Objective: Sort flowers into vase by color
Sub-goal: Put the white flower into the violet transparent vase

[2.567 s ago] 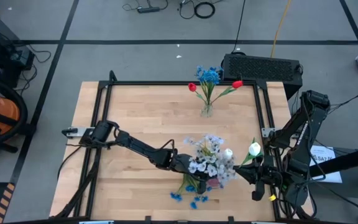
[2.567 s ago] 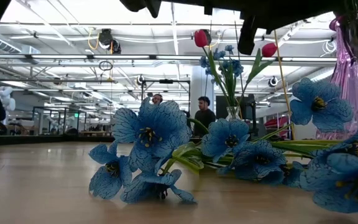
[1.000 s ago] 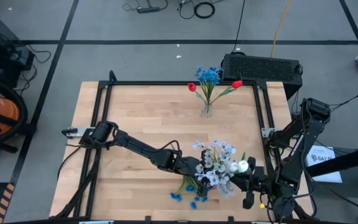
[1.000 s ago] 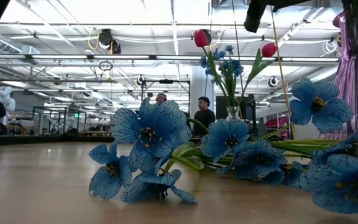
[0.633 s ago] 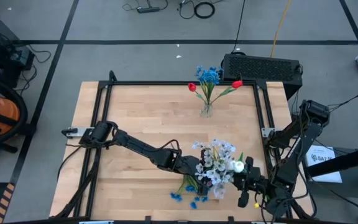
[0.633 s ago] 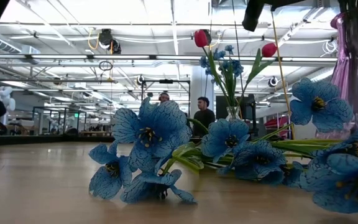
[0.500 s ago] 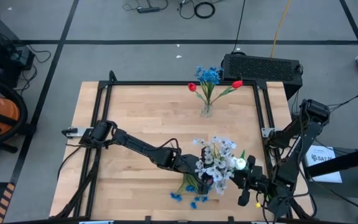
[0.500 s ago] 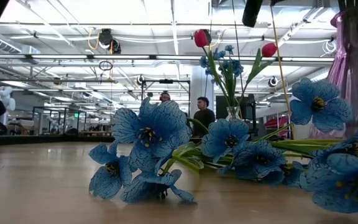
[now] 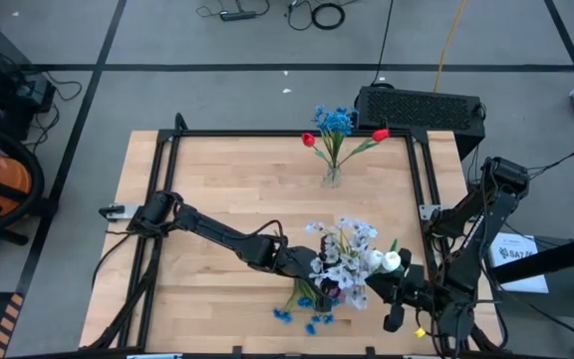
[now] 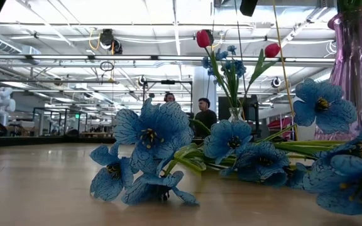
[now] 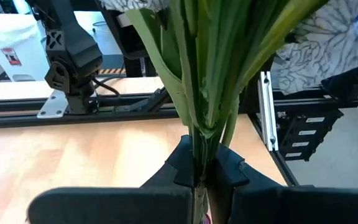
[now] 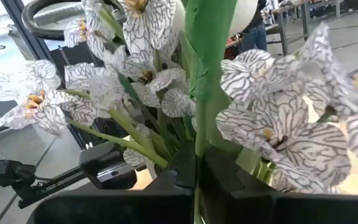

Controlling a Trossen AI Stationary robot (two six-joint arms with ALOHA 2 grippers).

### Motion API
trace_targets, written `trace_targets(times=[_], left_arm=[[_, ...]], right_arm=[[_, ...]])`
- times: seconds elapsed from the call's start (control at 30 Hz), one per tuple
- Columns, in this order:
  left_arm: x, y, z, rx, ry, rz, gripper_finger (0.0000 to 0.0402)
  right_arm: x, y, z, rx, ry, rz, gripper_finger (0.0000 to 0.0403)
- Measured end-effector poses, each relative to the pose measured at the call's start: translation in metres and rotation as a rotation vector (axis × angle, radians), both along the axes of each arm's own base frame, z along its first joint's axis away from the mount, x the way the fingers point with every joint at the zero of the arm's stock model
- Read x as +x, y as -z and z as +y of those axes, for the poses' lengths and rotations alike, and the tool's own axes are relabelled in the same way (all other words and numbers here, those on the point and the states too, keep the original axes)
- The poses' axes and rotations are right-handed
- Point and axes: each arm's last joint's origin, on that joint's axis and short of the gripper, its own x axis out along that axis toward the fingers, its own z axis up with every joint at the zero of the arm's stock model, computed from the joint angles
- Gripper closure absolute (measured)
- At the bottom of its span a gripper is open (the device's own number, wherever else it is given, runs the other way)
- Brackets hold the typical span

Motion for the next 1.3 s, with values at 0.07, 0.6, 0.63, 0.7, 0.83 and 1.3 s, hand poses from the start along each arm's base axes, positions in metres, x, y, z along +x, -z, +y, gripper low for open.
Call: trace_targets(times=[0.07, 0.6, 0.63, 0.7, 0.83, 1.3], left_arm=[[0.000, 0.000, 0.000, 0.001, 0.000, 0.002, 0.0386], [-0.003, 0.000, 0.001, 0.016, 0.000, 0.045, 0.0386], [-0.004, 0.000, 0.001, 0.016, 0.001, 0.047, 0.0386], [-0.004, -0.002, 0.001, 0.016, 0.002, 0.046, 0.0386], [-0.005, 0.000, 0.001, 0.021, 0.009, 0.067, 0.0386], [-0.008, 0.002, -0.002, 0.029, 0.004, 0.099, 0.0386]], right_arm=[[0.000, 0.000, 0.000, 0.000, -0.001, 0.001, 0.0402], [-0.002, 0.004, 0.007, -0.082, -0.094, 0.051, 0.0399], [0.000, 0.006, 0.008, -0.089, -0.093, 0.056, 0.0399], [0.005, 0.011, 0.009, -0.099, -0.108, 0.073, 0.0399], [0.019, 0.018, 0.011, -0.065, -0.143, 0.082, 0.0401], [0.021, 0.019, 0.006, -0.195, -0.065, 0.107, 0.0400]])
